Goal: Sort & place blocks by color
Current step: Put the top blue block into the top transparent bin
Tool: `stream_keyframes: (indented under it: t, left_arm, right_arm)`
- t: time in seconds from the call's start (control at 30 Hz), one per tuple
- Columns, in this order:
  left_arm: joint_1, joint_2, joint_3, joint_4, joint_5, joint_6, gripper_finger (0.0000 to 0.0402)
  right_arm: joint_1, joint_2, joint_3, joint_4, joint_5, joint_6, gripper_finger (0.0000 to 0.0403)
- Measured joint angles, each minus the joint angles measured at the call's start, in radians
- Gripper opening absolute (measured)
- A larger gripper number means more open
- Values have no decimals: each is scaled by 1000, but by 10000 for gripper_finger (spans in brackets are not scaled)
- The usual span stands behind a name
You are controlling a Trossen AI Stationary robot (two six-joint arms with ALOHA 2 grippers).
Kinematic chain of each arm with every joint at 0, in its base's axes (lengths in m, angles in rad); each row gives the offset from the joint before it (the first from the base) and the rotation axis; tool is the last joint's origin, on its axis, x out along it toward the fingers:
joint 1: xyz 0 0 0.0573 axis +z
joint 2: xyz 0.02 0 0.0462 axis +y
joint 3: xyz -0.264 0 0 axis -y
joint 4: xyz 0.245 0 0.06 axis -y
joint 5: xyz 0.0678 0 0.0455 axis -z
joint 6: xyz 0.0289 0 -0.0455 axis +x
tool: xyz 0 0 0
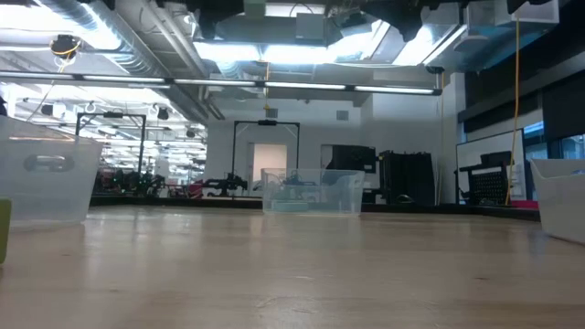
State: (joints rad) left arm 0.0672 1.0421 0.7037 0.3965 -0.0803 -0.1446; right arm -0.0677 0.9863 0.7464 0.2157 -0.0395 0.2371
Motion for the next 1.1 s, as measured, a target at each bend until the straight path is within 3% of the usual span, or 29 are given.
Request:
stream_keyframes:
  t: [0.13,0.33,0.63,0.83,1.1]
  left_arm:
    - [66,87,77,-67,32,1,121]
    - [233,333,333,-324,123,105,121]
    - [434,740,670,-634,96,200,121]
    - [476,900,726,-683,102,142,121]
    - [471,972,726,-714,120,120,121]
  right_arm:
    - [0,0,0,1,-3,16,351]
    - [0,0,0,13,-4,16,351]
    - [0,0,0,12,3,21,351]
    - [0,0,0,10,26,20,351]
    - [0,0,0,8,46,19,351]
